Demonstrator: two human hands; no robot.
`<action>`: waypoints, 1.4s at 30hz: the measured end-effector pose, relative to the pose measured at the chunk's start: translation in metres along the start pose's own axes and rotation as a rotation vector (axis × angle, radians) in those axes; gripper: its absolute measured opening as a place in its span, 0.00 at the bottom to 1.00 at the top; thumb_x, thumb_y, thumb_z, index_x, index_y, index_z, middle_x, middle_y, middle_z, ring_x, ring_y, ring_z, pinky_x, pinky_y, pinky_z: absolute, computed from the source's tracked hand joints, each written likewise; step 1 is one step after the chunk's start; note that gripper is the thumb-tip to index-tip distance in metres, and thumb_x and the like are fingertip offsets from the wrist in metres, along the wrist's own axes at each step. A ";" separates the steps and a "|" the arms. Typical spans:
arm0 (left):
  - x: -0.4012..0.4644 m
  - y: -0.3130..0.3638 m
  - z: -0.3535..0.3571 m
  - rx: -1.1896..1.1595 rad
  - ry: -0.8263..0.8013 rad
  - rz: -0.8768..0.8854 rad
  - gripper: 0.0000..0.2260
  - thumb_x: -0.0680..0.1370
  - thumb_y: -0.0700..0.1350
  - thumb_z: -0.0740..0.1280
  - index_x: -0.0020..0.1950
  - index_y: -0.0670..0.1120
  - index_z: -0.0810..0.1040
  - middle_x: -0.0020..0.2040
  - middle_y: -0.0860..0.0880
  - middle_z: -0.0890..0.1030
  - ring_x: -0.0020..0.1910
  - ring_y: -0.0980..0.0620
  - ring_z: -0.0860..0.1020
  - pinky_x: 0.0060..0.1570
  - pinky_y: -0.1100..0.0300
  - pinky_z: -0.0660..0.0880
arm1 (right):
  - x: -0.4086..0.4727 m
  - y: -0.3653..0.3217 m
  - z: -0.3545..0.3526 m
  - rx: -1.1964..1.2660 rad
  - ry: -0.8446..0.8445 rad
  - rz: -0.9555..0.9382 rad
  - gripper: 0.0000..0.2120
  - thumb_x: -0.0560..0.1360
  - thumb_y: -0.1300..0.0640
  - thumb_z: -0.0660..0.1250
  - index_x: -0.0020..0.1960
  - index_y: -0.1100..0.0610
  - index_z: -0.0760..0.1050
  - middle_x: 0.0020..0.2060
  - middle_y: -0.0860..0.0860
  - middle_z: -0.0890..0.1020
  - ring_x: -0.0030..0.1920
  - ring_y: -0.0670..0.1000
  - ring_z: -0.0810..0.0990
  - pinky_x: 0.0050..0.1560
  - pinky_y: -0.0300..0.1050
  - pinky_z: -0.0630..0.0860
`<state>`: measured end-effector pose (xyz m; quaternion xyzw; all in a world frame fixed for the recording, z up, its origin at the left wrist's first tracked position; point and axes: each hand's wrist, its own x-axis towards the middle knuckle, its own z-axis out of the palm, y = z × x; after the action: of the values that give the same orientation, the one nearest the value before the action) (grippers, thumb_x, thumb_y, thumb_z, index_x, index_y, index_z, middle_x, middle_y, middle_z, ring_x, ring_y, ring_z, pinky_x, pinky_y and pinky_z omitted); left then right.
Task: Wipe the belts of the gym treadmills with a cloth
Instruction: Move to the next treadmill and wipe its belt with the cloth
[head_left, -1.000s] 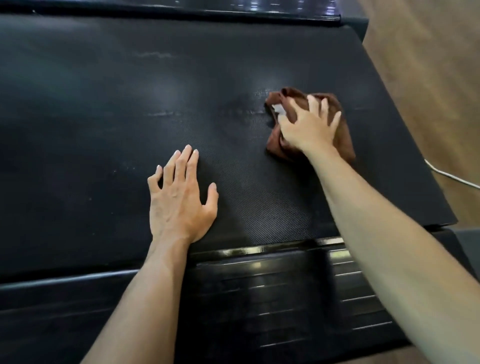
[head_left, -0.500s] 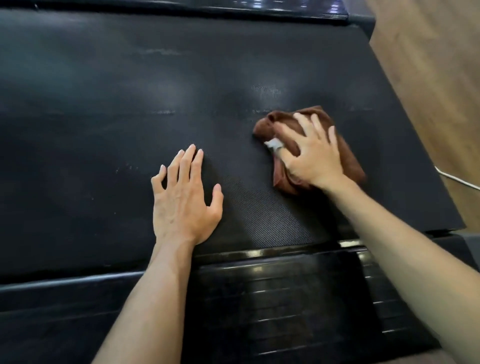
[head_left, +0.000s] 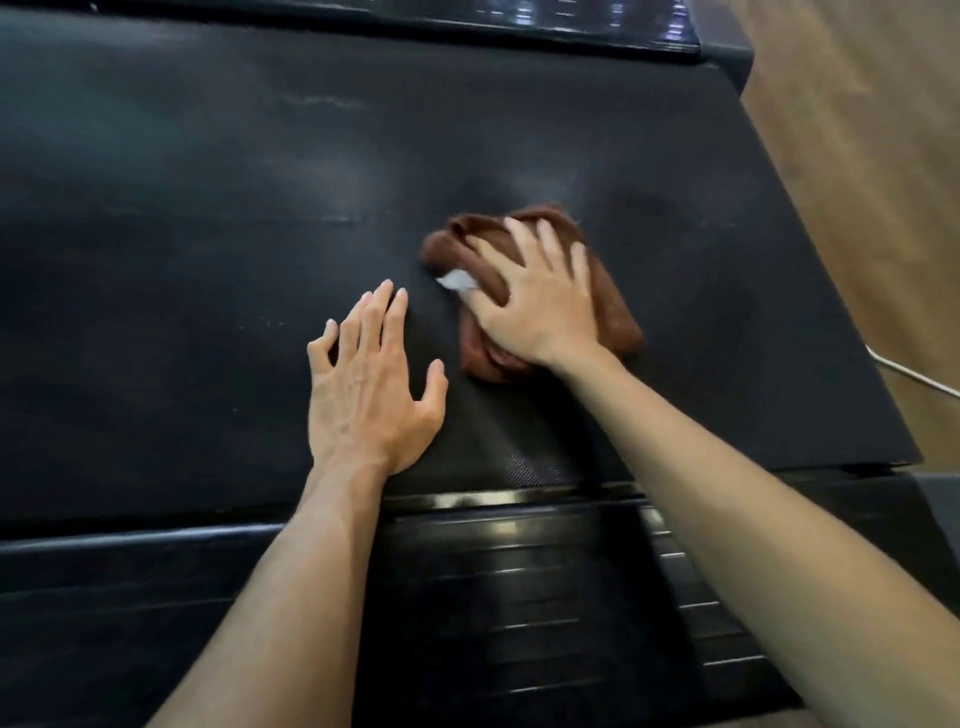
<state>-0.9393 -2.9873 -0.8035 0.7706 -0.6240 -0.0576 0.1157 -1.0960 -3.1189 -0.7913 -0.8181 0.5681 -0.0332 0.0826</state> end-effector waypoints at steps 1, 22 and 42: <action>-0.002 0.000 -0.001 -0.043 0.022 0.001 0.34 0.79 0.59 0.53 0.83 0.46 0.56 0.84 0.50 0.54 0.81 0.51 0.56 0.78 0.46 0.54 | -0.012 0.013 -0.001 0.001 0.007 0.072 0.30 0.80 0.31 0.53 0.80 0.35 0.59 0.83 0.46 0.54 0.83 0.55 0.47 0.80 0.64 0.42; -0.080 -0.192 -0.081 -0.108 0.048 -0.380 0.25 0.85 0.52 0.56 0.80 0.45 0.65 0.82 0.46 0.61 0.80 0.46 0.59 0.80 0.45 0.49 | -0.059 -0.099 0.011 -0.025 -0.122 0.041 0.31 0.79 0.30 0.49 0.81 0.35 0.57 0.84 0.47 0.51 0.84 0.56 0.43 0.80 0.67 0.39; -0.041 -0.042 -0.033 -0.219 0.079 -0.118 0.25 0.84 0.51 0.58 0.80 0.46 0.64 0.82 0.46 0.61 0.82 0.50 0.56 0.81 0.47 0.46 | -0.110 0.055 -0.014 -0.043 -0.008 0.342 0.34 0.78 0.28 0.51 0.82 0.37 0.57 0.84 0.48 0.53 0.84 0.57 0.46 0.81 0.65 0.42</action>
<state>-0.9009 -2.9352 -0.7849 0.7903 -0.5626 -0.1017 0.2201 -1.1879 -3.0362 -0.7830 -0.7113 0.6992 -0.0032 0.0718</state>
